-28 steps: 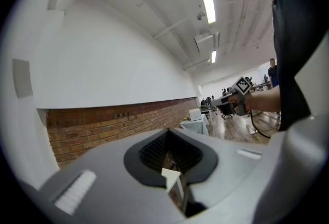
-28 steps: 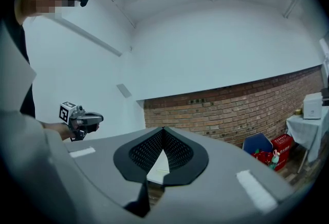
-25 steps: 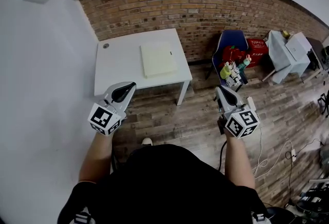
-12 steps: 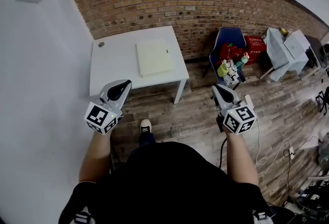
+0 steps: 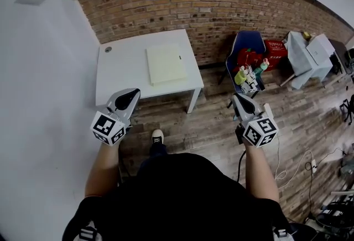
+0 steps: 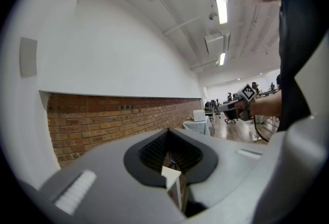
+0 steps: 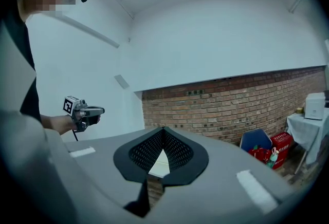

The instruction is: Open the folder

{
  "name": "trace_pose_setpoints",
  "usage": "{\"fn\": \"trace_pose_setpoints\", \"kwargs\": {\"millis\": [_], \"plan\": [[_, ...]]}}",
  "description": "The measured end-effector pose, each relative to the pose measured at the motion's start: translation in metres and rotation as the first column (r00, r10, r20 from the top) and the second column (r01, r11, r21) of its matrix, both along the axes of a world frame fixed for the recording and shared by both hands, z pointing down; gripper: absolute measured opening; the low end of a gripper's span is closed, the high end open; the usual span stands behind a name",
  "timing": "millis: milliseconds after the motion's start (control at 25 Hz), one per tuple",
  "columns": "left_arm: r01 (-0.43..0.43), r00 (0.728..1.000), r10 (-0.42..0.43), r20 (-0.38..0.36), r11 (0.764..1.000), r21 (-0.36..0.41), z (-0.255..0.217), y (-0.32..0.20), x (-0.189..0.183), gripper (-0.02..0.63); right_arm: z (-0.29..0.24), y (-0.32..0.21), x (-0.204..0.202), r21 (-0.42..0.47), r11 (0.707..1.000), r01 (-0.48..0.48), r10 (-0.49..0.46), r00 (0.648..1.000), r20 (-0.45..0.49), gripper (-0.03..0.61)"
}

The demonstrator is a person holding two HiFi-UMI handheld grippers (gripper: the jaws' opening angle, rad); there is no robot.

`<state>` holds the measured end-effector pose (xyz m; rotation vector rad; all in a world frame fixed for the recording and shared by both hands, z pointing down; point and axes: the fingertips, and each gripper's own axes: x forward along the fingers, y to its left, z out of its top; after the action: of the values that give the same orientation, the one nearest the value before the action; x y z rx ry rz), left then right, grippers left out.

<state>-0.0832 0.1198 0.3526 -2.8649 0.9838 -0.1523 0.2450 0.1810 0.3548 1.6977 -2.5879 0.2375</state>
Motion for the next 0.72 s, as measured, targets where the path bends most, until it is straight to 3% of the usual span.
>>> {"fn": "trace_pose_setpoints", "kwargs": {"millis": [720], "plan": [[-0.037,0.999,0.037,-0.011,0.998,-0.056,0.022,-0.08,0.015,0.0,0.011,-0.063,0.023,-0.018,0.996,-0.087,0.087,0.996,0.024,0.003]]}}
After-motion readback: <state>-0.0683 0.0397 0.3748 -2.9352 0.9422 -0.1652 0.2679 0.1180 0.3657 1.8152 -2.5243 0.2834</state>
